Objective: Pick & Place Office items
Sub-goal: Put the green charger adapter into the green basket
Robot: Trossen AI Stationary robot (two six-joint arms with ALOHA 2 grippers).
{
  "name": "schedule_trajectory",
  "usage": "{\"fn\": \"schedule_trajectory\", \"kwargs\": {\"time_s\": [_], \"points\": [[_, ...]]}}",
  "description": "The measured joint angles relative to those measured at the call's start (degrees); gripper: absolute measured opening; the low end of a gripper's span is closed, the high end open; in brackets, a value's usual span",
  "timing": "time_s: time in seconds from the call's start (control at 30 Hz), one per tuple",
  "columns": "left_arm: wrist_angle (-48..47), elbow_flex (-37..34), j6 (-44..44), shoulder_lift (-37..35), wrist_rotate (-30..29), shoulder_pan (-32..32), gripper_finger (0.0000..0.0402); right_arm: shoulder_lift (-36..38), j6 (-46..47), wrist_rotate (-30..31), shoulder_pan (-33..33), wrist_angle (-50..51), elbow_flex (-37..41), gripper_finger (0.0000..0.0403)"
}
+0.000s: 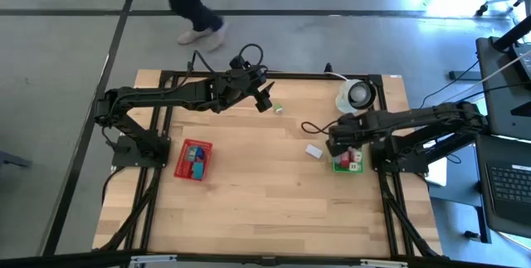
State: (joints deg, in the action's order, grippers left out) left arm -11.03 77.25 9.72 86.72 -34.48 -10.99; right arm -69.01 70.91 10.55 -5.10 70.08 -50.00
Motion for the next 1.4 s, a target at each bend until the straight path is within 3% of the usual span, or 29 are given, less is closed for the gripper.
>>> {"fn": "schedule_trajectory", "kwargs": {"time_s": [0.8,1.13,1.4], "points": [[0.00,0.00,-0.12,0.00,0.15,-0.01,0.0281,0.07,-2.84,2.12,0.09,-3.05,-3.12,0.0242],[-2.44,0.00,-7.74,0.00,10.51,0.00,0.0281,0.09,-5.12,2.05,2.34,-4.83,-3.60,0.0242],[-10.40,0.00,-15.78,0.00,15.74,0.00,0.0281,0.09,-13.89,5.27,3.83,-4.96,-10.96,0.0242]]}}
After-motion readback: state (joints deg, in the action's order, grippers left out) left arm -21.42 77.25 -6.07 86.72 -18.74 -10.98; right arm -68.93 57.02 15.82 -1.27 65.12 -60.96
